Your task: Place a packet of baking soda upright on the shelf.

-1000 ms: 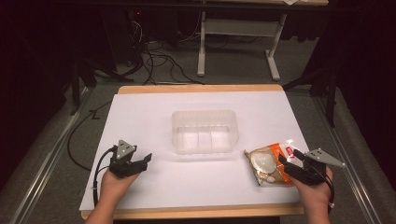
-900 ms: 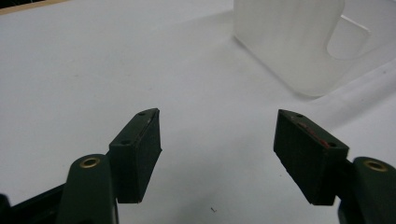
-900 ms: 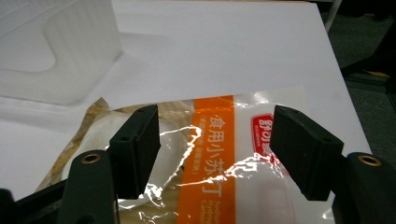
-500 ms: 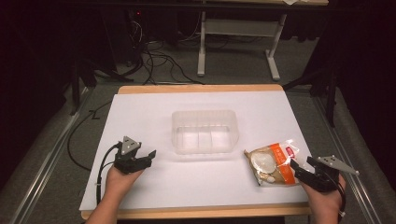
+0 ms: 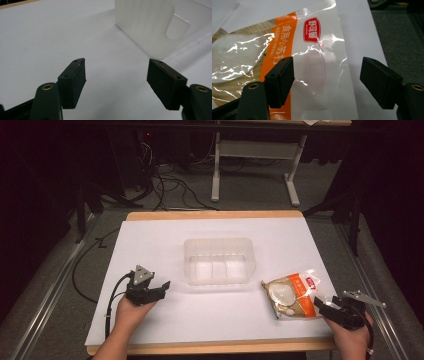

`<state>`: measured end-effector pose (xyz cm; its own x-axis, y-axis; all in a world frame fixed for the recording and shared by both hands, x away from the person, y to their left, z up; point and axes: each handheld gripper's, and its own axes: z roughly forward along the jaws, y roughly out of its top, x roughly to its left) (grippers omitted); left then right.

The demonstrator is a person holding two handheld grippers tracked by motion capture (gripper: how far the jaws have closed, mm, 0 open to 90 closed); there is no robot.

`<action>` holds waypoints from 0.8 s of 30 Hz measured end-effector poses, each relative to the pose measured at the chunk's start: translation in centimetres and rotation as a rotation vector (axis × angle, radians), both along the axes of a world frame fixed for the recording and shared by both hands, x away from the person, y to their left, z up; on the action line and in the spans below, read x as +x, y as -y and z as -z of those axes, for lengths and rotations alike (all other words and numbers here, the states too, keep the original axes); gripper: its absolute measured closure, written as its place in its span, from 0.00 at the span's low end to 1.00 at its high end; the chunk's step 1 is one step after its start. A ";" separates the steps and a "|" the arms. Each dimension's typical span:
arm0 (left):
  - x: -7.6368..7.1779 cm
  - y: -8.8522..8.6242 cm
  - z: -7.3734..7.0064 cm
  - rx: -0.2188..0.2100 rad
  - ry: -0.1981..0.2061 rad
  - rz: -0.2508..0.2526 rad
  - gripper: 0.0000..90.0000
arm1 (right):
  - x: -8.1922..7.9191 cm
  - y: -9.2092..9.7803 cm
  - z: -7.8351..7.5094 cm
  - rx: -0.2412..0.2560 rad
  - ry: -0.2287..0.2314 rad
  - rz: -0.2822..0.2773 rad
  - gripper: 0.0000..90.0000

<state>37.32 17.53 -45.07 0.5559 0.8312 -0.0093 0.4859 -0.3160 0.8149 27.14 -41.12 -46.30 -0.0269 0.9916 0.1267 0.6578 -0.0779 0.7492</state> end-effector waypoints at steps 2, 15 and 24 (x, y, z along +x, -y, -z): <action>0.0 0.0 0.0 0.005 0.001 0.001 0.35 | 0.1 0.0 0.2 0.006 -0.018 0.007 0.31; -0.1 0.1 0.1 0.017 -0.002 0.007 0.35 | 0.0 0.3 0.6 0.119 -0.034 -0.020 0.33; 0.0 0.3 0.1 0.028 -0.001 0.012 0.35 | -0.4 -0.5 -0.7 0.106 0.045 -0.060 0.37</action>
